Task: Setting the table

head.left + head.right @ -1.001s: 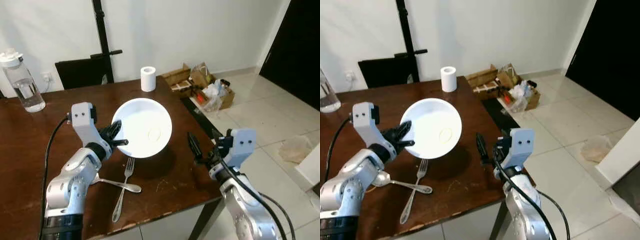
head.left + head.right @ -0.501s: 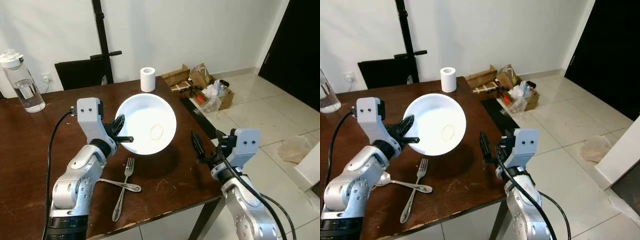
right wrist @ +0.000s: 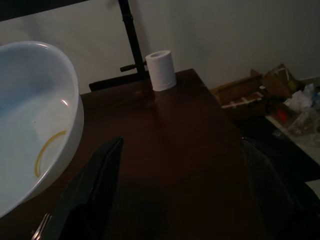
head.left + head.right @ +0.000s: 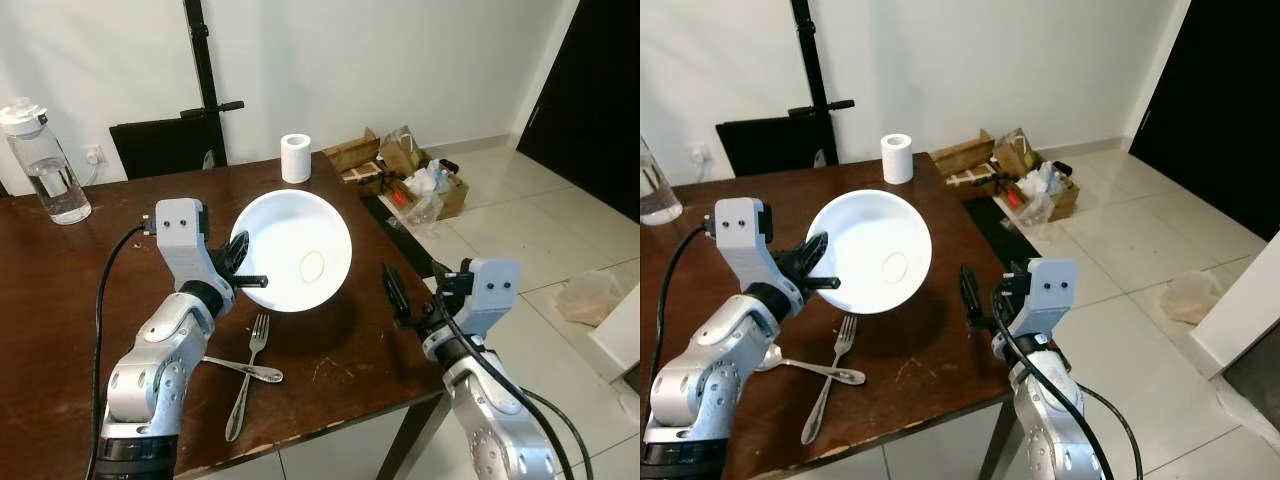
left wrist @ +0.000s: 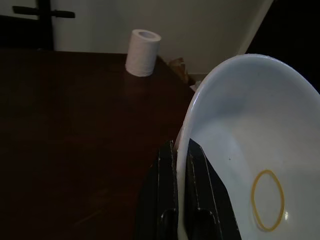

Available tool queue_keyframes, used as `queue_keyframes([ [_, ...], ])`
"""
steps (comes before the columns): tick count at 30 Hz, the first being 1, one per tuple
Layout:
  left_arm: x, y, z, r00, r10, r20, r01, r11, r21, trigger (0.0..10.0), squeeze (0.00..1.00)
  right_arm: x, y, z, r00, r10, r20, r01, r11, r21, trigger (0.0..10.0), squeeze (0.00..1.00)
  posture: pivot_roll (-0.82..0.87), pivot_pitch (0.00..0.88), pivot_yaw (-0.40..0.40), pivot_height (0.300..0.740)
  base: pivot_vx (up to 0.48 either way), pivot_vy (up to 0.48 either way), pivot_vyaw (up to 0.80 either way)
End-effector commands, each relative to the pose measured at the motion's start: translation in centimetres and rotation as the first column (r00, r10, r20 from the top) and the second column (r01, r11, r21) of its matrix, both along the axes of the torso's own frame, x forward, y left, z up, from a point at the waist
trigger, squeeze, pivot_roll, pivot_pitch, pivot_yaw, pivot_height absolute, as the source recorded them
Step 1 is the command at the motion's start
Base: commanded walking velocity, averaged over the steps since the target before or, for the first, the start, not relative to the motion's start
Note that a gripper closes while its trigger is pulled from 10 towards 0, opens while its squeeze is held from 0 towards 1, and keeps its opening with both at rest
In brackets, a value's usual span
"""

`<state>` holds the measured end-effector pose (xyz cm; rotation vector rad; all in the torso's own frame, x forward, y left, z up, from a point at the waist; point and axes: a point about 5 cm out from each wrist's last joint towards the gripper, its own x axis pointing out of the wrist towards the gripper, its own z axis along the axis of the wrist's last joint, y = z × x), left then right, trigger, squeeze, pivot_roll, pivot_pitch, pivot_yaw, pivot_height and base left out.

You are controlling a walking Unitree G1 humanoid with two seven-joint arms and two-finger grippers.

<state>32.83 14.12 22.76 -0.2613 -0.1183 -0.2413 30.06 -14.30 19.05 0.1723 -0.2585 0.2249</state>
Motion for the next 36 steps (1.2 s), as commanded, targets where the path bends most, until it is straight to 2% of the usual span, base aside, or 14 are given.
queue_keyframes([
  [1,-0.23,0.11,0.06,1.0,0.009,0.011,-0.009,1.0,0.001,10.0,0.0,-0.1,0.0,-0.41,1.0,0.005,-0.02,-0.005,1.0,0.002,10.0,0.0,0.01,0.075,0.072,0.74,-0.304,0.0,0.0],
  [36,-0.21,-0.04,0.22,1.0,0.002,0.008,-0.002,1.0,0.0,10.0,0.0,-0.05,0.1,-0.61,1.0,0.004,-0.029,-0.004,1.0,0.003,10.0,0.0,0.01,0.079,0.083,0.74,-0.412,0.0,0.0],
])
